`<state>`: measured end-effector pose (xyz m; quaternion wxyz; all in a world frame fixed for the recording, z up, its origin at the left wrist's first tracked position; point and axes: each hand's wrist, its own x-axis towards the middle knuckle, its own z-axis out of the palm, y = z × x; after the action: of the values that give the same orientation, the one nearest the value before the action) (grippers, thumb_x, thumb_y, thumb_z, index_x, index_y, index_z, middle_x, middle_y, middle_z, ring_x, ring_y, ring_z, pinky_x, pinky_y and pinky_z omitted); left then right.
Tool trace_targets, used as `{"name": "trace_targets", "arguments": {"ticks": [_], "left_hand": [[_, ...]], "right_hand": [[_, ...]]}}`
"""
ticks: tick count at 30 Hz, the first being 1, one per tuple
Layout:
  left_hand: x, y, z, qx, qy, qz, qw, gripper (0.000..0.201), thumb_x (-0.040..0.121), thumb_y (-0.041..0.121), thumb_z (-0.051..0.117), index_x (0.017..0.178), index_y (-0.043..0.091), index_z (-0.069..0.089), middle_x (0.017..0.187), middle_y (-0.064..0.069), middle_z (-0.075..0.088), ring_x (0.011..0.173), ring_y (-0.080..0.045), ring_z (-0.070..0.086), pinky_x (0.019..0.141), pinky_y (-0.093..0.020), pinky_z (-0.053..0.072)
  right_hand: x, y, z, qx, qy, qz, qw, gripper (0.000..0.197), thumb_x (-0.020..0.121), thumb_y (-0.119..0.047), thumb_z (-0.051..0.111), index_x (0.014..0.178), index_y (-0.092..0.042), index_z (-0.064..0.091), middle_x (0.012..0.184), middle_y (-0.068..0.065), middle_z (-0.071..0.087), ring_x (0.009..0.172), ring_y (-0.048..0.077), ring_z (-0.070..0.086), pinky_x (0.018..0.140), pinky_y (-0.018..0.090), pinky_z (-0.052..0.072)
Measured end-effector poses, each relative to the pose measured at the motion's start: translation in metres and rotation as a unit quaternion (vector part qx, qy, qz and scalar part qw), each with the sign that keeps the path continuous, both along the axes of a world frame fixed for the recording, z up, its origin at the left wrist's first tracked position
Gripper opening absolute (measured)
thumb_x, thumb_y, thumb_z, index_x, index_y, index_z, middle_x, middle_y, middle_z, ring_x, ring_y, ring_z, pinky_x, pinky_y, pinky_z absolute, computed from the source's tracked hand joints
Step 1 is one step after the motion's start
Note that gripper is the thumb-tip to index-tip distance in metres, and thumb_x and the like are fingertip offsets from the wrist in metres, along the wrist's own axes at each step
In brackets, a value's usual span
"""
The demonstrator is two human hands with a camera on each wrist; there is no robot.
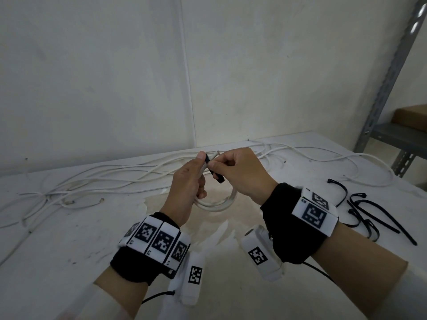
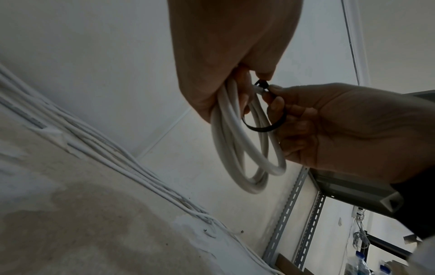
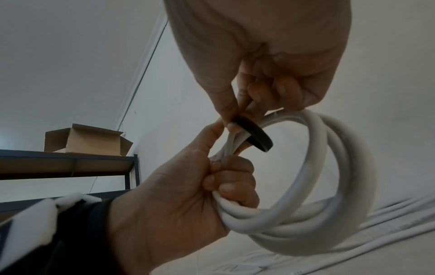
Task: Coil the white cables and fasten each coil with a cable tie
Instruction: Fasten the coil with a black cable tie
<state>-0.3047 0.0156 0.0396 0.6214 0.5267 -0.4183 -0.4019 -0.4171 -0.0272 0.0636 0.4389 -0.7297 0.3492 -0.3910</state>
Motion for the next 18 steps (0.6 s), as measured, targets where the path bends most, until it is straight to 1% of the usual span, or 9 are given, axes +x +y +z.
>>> {"name": "trace_targets", "arguments": {"ticks": [2, 5, 9, 10, 11, 12, 14, 16, 18], "left_hand": [[0.001, 0.001, 0.002, -0.009, -0.019, -0.004, 1.000, 0.047, 0.096, 0.036, 0.043, 0.053, 0.031, 0.060, 0.041, 0.013, 0.031, 0.042, -0.005, 0.025, 0.044, -0.019, 0.029], [0.004, 0.003, 0.006, -0.020, -0.054, -0.001, 0.998, 0.037, 0.096, 0.033, 0.045, 0.061, 0.027, 0.058, 0.040, 0.013, 0.036, 0.042, -0.005, 0.027, 0.043, -0.017, 0.031], [0.014, 0.006, 0.009, -0.034, -0.044, 0.023, 0.998, 0.041, 0.095, 0.033, 0.046, 0.057, 0.030, 0.061, 0.042, 0.013, 0.030, 0.039, -0.004, 0.027, 0.042, -0.017, 0.032], [0.017, 0.006, 0.009, -0.037, -0.035, 0.030, 0.998, 0.038, 0.096, 0.034, 0.045, 0.062, 0.026, 0.061, 0.043, 0.012, 0.029, 0.039, -0.004, 0.027, 0.042, -0.017, 0.032], [0.020, 0.007, 0.009, -0.041, -0.028, 0.034, 0.998, 0.034, 0.096, 0.034, 0.045, 0.068, 0.021, 0.060, 0.043, 0.011, 0.029, 0.039, -0.004, 0.027, 0.042, -0.017, 0.032], [0.022, 0.008, 0.009, -0.042, -0.022, 0.038, 0.998, 0.032, 0.096, 0.035, 0.044, 0.073, 0.018, 0.059, 0.043, 0.012, 0.028, 0.039, -0.005, 0.027, 0.042, -0.017, 0.032], [0.024, 0.008, 0.008, -0.042, -0.015, 0.042, 0.998, 0.030, 0.096, 0.035, 0.045, 0.079, 0.015, 0.060, 0.043, 0.012, 0.027, 0.039, -0.005, 0.025, 0.041, -0.017, 0.031], [0.023, 0.009, 0.008, -0.044, -0.014, 0.039, 0.998, 0.031, 0.096, 0.034, 0.046, 0.074, 0.019, 0.062, 0.043, 0.012, 0.026, 0.039, -0.005, 0.024, 0.042, -0.017, 0.030], [0.019, 0.009, 0.008, -0.050, -0.030, 0.033, 0.998, 0.042, 0.095, 0.032, 0.047, 0.056, 0.029, 0.062, 0.043, 0.011, 0.026, 0.039, -0.005, 0.025, 0.042, -0.018, 0.030]], "right_hand": [[0.001, 0.002, 0.001, 0.000, -0.011, -0.002, 1.000, 0.024, 0.087, -0.013, 0.061, 0.063, -0.008, 0.062, 0.055, 0.002, 0.058, 0.040, 0.000, 0.046, 0.048, 0.007, 0.036], [0.004, 0.004, 0.001, 0.000, -0.056, -0.015, 0.998, 0.024, 0.085, -0.008, 0.062, 0.061, -0.012, 0.061, 0.056, 0.002, 0.059, 0.044, 0.000, 0.049, 0.051, 0.009, 0.041], [0.009, 0.005, 0.003, -0.022, -0.061, -0.004, 0.998, 0.010, 0.080, -0.014, 0.070, 0.071, -0.008, 0.069, 0.069, 0.006, 0.069, 0.065, 0.011, 0.060, 0.067, 0.021, 0.049], [0.010, 0.006, 0.003, -0.031, -0.043, 0.005, 0.999, 0.009, 0.079, -0.016, 0.070, 0.076, -0.007, 0.070, 0.068, -0.001, 0.069, 0.065, 0.007, 0.060, 0.067, 0.021, 0.049], [0.011, 0.008, 0.003, -0.045, -0.020, 0.013, 0.999, 0.010, 0.080, -0.016, 0.070, 0.080, -0.006, 0.071, 0.058, -0.013, 0.066, 0.058, -0.001, 0.056, 0.061, 0.014, 0.047], [0.012, 0.010, 0.002, -0.062, 0.003, 0.015, 0.998, 0.011, 0.081, -0.015, 0.069, 0.082, -0.004, 0.071, 0.046, -0.020, 0.058, 0.049, -0.004, 0.051, 0.053, 0.008, 0.039], [0.013, 0.012, 0.000, -0.082, 0.024, 0.008, 0.996, 0.009, 0.083, -0.012, 0.066, 0.080, -0.005, 0.069, 0.035, -0.026, 0.047, 0.041, -0.004, 0.046, 0.046, 0.007, 0.032], [0.015, 0.014, 0.001, -0.079, 0.008, -0.001, 0.997, 0.010, 0.085, -0.012, 0.064, 0.076, -0.007, 0.067, 0.036, -0.022, 0.048, 0.041, -0.003, 0.045, 0.046, 0.007, 0.031], [0.019, 0.014, 0.002, -0.065, -0.027, -0.014, 0.997, 0.014, 0.085, -0.012, 0.063, 0.072, -0.011, 0.065, 0.049, -0.016, 0.054, 0.048, 0.000, 0.047, 0.054, 0.010, 0.035]]}}
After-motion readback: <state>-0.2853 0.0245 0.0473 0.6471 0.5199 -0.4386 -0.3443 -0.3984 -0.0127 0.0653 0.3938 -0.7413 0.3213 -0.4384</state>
